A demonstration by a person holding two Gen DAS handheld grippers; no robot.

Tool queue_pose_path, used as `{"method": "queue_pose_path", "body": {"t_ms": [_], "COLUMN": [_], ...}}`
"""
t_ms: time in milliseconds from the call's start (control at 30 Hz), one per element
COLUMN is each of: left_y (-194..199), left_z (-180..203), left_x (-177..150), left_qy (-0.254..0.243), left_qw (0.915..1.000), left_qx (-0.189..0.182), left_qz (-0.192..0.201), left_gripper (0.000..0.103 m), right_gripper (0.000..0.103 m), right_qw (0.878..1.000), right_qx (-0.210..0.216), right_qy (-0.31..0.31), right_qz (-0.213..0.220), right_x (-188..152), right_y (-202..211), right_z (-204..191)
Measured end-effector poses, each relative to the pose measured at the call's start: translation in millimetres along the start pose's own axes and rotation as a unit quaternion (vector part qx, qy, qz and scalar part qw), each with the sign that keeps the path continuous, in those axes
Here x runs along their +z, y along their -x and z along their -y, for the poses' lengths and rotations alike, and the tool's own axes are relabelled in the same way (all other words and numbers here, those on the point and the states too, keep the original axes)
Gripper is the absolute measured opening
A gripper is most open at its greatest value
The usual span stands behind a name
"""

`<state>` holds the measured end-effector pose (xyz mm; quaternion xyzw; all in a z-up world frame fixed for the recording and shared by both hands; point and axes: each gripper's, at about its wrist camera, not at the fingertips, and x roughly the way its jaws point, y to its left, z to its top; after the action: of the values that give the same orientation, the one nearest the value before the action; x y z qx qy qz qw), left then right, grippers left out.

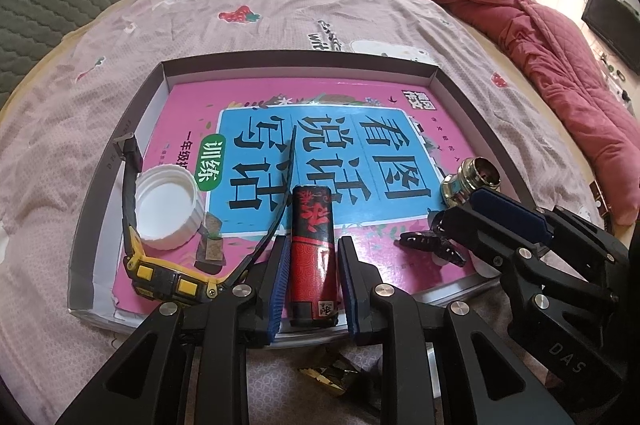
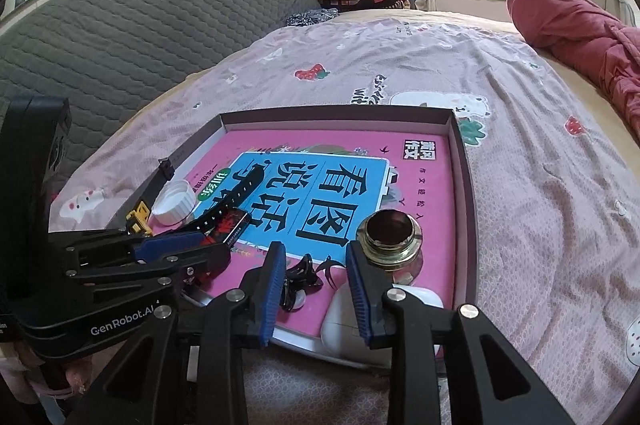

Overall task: Organize rigid objects
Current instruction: 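Open the left tool releasing the lighter while the right tool opens releasing the clip, then withdraw both tools from the tray toward the lipstick and white jar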

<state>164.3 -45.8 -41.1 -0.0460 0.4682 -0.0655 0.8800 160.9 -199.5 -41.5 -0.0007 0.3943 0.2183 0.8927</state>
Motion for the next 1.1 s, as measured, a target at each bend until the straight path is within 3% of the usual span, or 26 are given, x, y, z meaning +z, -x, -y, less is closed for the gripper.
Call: {"method": "queue_pose_path", "body": {"t_ms": [333,900,1100], "left_y": [5,32,42], "left_z": [-1,2,-2], "left_x": [1,3,1], "left_qy": [0.003,0.002,0.007], "left_qw": [1.0,0.9998,0.9997], "left_qx": [-0.003,0.002,0.006], "left_qz": [0.004,0.02,0.021], "left_gripper": [0.026,0.054,0.055], "right_gripper": [0.033,0.042,0.045], "right_qw": [1.0,1.0,0.999], "right_qx": [0.003,0.0,0.002], "right_qy": [0.013,0.01,0.019], "right_qz": [0.002,0.018,0.034], "right_x": [0,3,3], "right_y": [1,11,21], "right_z": [-6,-4,-8]}}
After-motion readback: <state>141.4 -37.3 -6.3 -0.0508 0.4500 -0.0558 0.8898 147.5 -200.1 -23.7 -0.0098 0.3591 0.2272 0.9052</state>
